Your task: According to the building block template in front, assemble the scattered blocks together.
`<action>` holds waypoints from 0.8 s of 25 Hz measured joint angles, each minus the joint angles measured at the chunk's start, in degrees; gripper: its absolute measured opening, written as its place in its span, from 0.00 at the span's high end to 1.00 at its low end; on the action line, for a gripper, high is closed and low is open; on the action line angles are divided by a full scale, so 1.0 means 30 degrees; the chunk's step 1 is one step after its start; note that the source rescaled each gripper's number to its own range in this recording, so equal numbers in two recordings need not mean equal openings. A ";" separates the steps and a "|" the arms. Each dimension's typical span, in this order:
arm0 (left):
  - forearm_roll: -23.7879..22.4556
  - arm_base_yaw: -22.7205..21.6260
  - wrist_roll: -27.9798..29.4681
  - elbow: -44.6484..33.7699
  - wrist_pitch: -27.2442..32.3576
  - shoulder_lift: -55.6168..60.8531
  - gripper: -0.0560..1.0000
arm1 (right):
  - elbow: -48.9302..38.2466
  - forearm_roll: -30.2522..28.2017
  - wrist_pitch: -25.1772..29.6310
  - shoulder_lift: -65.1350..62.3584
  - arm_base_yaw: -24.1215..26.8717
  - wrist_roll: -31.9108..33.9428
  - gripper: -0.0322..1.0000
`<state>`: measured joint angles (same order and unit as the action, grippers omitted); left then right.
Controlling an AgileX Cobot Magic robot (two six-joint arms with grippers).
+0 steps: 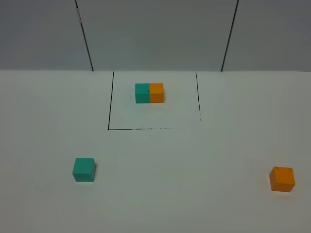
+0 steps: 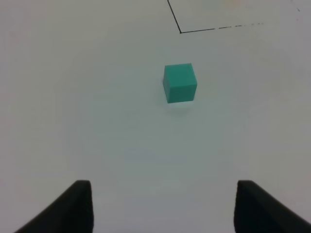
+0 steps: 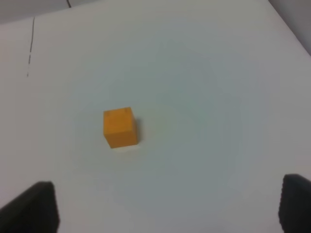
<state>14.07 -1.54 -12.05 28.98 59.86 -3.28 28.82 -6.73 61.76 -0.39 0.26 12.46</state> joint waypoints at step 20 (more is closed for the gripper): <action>0.0000 0.0000 0.0017 0.0000 0.0000 0.0000 0.60 | 0.0000 0.0000 0.0000 0.0000 0.0000 0.0019 0.19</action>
<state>14.07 -1.54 -12.00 28.98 59.86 -3.28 28.82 -6.73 61.76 -0.39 0.26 12.51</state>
